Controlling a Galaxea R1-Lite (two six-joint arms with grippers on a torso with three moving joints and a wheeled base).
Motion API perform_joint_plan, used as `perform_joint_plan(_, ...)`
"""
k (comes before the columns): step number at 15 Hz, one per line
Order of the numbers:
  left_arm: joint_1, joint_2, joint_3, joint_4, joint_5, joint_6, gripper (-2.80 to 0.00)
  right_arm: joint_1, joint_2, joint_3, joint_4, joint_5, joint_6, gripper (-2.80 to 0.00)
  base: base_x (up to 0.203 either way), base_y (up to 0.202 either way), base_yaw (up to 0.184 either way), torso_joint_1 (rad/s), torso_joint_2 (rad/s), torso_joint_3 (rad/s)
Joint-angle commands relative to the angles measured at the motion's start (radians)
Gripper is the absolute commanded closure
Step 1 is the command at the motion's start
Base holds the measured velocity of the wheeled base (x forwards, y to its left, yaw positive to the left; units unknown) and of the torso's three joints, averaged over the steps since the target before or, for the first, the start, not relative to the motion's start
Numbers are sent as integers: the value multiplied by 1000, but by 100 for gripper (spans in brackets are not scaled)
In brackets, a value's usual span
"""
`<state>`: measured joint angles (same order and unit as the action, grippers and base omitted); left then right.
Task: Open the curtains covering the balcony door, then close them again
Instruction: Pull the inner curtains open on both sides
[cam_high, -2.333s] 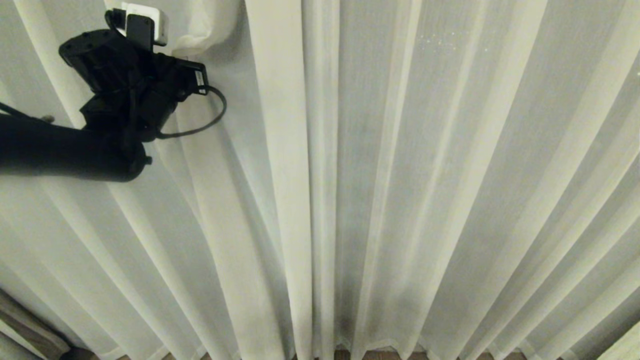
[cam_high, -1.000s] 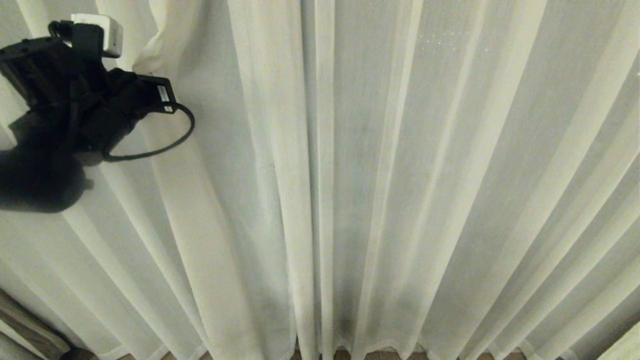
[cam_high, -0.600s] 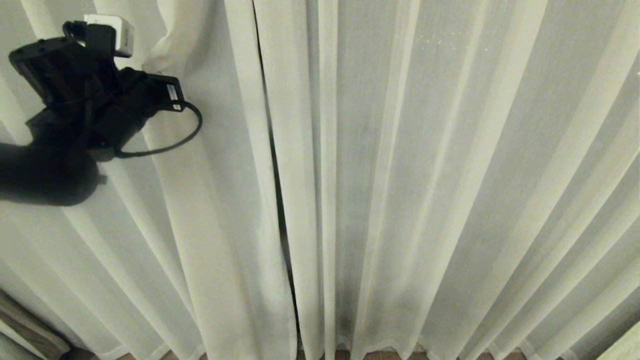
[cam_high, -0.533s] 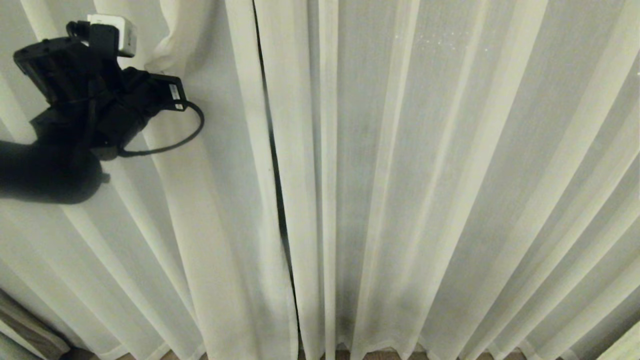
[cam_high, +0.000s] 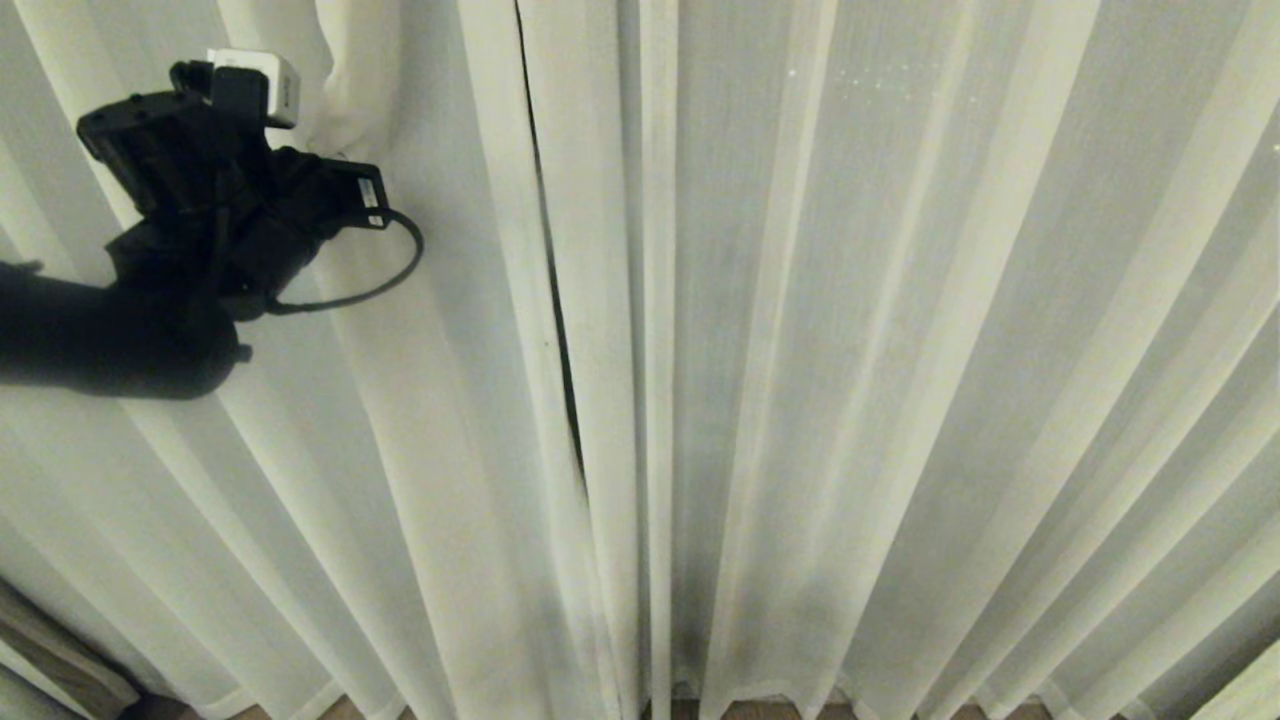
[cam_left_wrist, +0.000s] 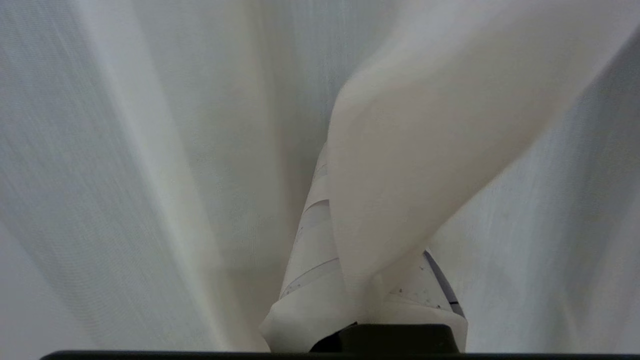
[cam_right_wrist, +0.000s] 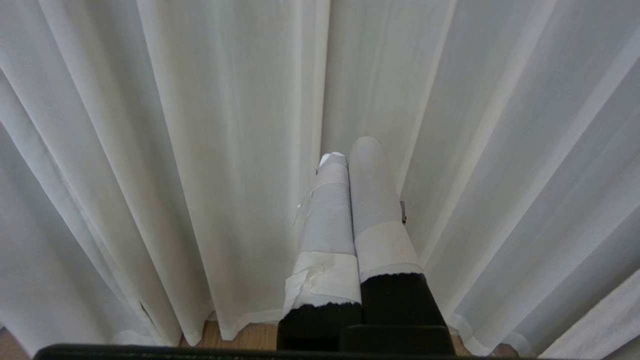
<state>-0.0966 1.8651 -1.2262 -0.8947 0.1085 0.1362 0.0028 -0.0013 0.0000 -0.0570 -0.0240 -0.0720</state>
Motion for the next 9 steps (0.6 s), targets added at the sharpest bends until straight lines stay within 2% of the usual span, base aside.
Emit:
perform_joint_plan(1,2,6,4,-6,1,0,0,0,1,0,-1,-1,-1,0,0,0,0,0,0,0)
perform_joint_plan(3,5,6,7,-7,2,-1,0,0,1,0,-1,-1,-1,0,2,97,-8,4,2,0)
perform_joint_plan(9,15,6,30,-32,4,-13,0,0,1,0,0,-1,0,0,0,182,-1,3,3,2)
